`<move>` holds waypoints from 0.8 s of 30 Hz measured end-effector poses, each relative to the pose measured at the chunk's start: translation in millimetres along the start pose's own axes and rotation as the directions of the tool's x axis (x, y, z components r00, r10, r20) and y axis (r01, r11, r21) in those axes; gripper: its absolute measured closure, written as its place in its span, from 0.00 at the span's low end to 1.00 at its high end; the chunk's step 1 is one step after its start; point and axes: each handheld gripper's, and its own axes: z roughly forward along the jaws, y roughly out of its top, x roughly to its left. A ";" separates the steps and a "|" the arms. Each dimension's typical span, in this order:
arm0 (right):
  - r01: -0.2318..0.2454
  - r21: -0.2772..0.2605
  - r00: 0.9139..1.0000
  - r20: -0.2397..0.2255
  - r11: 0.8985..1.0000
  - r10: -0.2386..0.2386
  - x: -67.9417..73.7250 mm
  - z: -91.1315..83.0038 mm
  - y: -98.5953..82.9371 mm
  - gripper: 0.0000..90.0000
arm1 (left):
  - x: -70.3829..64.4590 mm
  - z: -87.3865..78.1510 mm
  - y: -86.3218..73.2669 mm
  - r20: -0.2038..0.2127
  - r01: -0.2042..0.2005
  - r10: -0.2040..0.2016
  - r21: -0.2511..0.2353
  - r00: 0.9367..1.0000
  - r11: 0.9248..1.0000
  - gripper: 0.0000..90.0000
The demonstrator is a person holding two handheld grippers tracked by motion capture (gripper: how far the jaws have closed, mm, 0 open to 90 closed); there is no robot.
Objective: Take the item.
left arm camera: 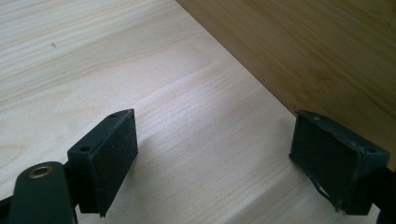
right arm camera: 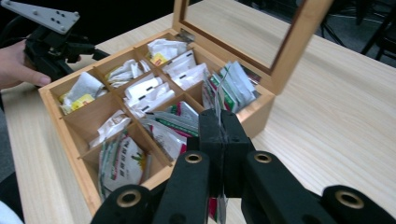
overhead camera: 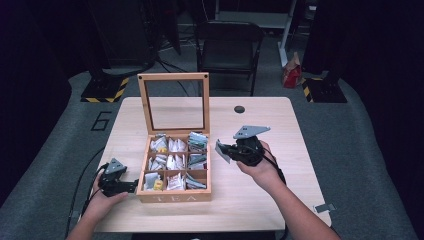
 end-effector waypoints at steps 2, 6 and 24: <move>-0.010 -0.001 1.000 0.012 1.000 0.010 -3.9 -2.4 -2.0 1.00 | 0.0 0.0 0.0 0.000 0.000 0.000 0.000 1.000 1.000 0.16; -0.027 -0.006 0.999 0.034 1.000 0.027 -12.0 -7.4 -6.2 1.00 | 0.1 0.0 0.0 0.000 -0.002 0.002 0.000 1.000 1.000 0.16; -0.068 -0.028 0.991 0.115 0.997 0.071 -38.7 -28.0 -21.2 1.00 | 0.0 0.1 0.0 0.002 0.001 -0.001 0.000 1.000 1.000 0.16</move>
